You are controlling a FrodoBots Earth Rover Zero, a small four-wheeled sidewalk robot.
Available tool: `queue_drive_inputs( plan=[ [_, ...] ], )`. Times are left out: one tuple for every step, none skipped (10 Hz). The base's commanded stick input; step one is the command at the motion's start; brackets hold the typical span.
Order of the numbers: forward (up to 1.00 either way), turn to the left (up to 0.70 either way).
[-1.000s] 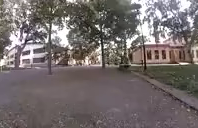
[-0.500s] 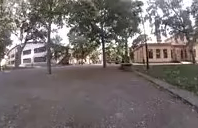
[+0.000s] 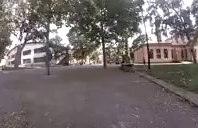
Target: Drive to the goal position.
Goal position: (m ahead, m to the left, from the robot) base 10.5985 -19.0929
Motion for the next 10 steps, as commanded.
queue_drive_inputs(
  plan=[
    [0.44, 0.0],
    [0.44, -0.15],
    [0.44, -0.22],
    [0.44, -0.27],
    [0.44, -0.25],
    [0.44, -0.19],
    [0.44, -0.14],
    [0.44, -0.08],
    [0.44, -0.02],
    [0.44, 0.02]
  ],
)
